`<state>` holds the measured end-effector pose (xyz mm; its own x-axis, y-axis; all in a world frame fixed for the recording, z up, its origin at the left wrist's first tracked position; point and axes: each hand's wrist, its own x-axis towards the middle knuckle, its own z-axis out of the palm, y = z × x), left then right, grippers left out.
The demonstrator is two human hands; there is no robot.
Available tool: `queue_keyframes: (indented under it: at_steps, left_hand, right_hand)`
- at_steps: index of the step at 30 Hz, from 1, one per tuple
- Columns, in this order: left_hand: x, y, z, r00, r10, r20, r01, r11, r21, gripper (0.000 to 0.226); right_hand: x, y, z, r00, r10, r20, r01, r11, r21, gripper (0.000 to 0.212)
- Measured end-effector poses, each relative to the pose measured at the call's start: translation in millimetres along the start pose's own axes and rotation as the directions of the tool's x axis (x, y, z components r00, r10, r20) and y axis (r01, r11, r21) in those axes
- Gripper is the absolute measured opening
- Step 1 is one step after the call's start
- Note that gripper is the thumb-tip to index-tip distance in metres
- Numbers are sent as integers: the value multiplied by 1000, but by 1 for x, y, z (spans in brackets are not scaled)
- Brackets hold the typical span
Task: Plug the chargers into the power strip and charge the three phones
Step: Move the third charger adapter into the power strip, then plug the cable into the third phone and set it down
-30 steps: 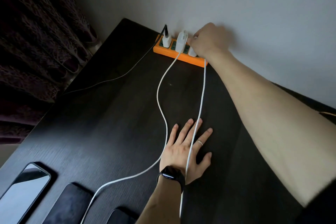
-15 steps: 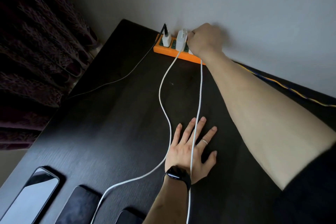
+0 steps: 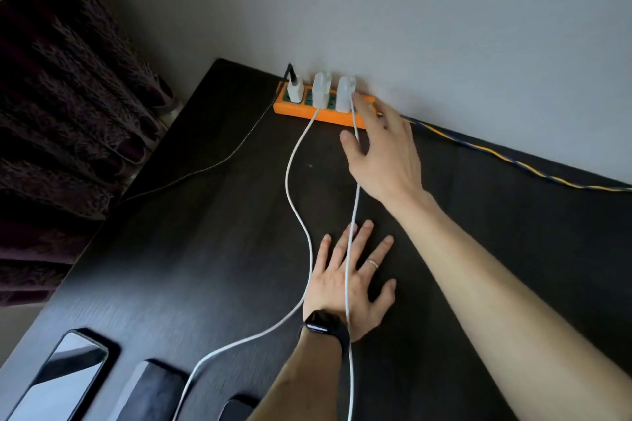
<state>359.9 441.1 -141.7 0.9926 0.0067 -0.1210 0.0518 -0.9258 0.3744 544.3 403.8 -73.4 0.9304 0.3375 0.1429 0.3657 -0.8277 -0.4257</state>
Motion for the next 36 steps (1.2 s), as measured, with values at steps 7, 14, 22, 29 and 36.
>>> queue_keyframes:
  at_steps: [7, 14, 22, 29, 36]
  left_hand:
    - [9, -10, 2, 1000, 18, 6, -18, 997, 78, 67]
    - [-9, -8, -2, 998, 57, 25, -60, 992, 108, 61]
    - [-119, -6, -75, 910, -101, 401, 34, 985, 171, 51]
    - [-254, -16, -93, 882, -235, 409, 314, 940, -137, 42]
    - [-356, -37, -73, 809, -238, 537, 394, 898, -195, 36]
  right_hand:
    - [-190, 10, -12, 971, 228, -73, -213, 962, 170, 41]
    - [-401, -7, -16, 877, 470, 97, -476, 879, 40, 45]
    - [-505, -46, -30, 825, 522, 215, -526, 849, -44, 40]
    - [-553, -94, -38, 769, 525, 366, -542, 838, -63, 46]
    - [-532, -150, -16, 611, 648, 454, -764, 633, 124, 31]
